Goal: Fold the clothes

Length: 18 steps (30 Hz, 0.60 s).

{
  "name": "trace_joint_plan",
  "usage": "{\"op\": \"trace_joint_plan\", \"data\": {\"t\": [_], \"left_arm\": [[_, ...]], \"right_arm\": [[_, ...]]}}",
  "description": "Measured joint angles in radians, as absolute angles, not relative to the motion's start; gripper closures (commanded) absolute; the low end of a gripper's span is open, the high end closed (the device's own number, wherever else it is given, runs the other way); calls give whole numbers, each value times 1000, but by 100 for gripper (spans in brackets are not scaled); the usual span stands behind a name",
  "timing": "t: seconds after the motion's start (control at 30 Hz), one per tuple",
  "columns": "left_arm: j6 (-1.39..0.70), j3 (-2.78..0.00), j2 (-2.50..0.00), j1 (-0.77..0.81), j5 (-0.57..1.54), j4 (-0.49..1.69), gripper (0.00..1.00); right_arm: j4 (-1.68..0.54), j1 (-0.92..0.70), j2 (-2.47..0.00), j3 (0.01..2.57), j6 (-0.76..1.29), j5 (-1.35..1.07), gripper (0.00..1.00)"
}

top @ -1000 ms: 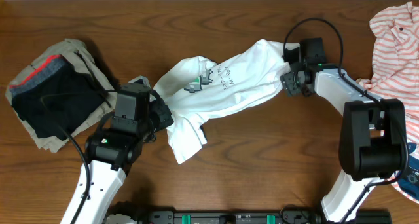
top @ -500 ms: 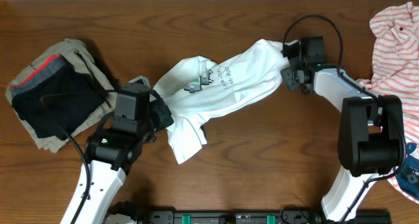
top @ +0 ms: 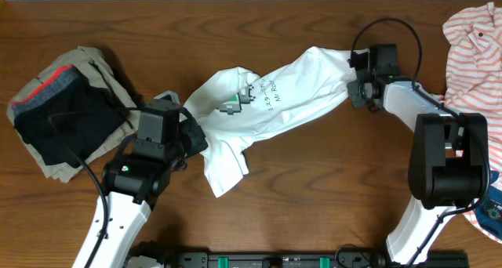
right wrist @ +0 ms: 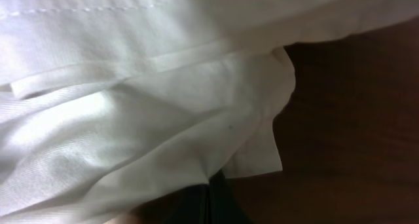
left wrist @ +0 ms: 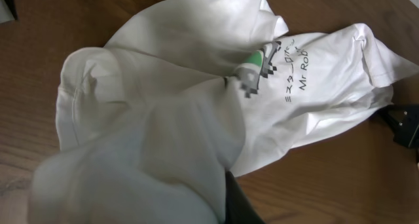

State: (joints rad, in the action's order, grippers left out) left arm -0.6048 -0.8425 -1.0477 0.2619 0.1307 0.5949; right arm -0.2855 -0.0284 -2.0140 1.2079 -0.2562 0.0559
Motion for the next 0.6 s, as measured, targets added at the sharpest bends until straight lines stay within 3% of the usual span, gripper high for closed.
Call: {"op": "trace_joint_plan", "data": {"t": [0.33, 0.6], "left_arm": [[-605, -842, -1048, 262, 123, 595, 94], [-592, -842, -1048, 262, 113, 556, 94]], "right_arm": [[-466, -27, -1949, 1201, -129, 64, 99], [-604, -26, -1642, 1190, -82, 68, 99]]}}
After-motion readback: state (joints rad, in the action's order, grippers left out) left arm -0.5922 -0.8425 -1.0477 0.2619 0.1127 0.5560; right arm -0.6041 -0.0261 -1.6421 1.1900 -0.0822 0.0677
